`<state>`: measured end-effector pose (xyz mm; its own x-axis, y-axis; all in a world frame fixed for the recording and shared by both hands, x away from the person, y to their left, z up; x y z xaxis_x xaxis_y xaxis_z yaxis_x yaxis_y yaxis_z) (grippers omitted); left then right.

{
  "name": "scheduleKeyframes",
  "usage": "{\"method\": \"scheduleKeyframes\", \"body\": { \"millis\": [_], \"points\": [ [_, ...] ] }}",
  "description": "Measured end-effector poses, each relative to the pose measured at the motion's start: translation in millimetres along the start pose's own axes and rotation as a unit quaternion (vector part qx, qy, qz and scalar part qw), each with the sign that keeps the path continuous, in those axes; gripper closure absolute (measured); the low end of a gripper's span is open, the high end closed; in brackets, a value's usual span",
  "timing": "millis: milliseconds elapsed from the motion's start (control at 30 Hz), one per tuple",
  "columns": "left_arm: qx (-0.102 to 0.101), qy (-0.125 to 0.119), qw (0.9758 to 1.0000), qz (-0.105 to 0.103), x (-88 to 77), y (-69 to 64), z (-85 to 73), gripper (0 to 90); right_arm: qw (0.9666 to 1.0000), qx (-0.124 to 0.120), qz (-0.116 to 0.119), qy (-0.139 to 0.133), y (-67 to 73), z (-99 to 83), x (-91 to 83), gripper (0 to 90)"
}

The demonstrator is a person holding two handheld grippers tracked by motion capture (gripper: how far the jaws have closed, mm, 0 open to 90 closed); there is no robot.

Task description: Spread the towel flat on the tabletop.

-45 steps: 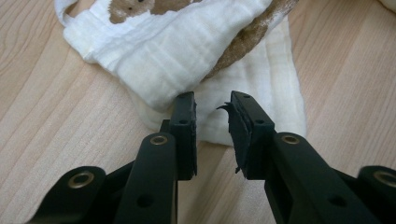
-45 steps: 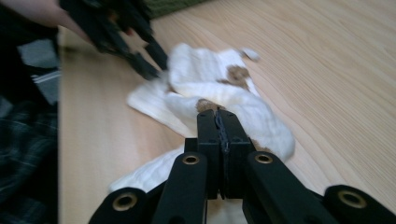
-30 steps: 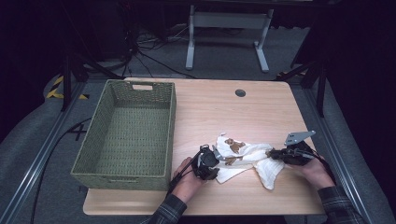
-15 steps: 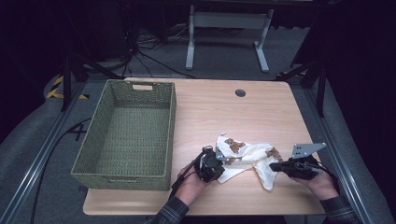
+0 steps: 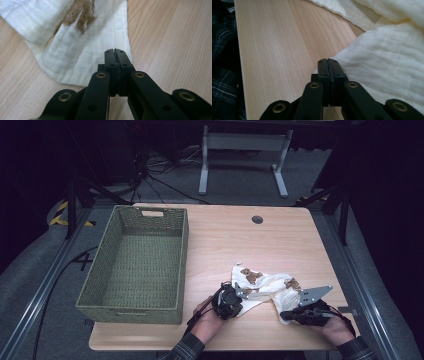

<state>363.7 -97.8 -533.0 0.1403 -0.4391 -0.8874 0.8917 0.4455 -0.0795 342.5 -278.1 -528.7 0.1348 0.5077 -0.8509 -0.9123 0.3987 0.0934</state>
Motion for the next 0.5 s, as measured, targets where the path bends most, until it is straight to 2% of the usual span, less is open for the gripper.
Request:
{"method": "scheduleKeyframes", "body": {
  "millis": [67,233,300,500],
  "points": [
    [0.004,0.005,1.0000,-0.004,-1.0,0.2,-1.5,89.4,1.0000,-0.001,0.001,-0.002,-0.7,-0.1,-0.1,89.8],
    [-0.004,0.009,0.9999,-0.013,-4.3,3.1,-7.6,89.5,1.0000,0.006,0.000,0.000,-4.1,-3.9,-3.2,89.8],
    [-0.012,0.010,0.9998,-0.011,-6.0,4.8,-11.0,89.6,1.0000,0.005,-0.003,0.001,-6.5,-5.8,-4.7,89.8],
    [-0.018,0.017,0.9997,-0.004,-9.1,6.8,-16.1,89.6,0.9997,0.020,-0.011,0.000,-14.4,-14.7,-11.4,89.8]
  ]
}}
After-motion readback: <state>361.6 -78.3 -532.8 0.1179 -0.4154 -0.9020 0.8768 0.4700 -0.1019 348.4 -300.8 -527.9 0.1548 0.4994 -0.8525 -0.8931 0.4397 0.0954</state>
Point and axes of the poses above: each handheld gripper's, and its own axes: x roughly forward along the jaws, z roughly out of its top, y roughly to its left, the point moved 10 cm from there along x, roughly forward along the jaws, and after that the axes turned 8 degrees about y, right-handed, at the moved point
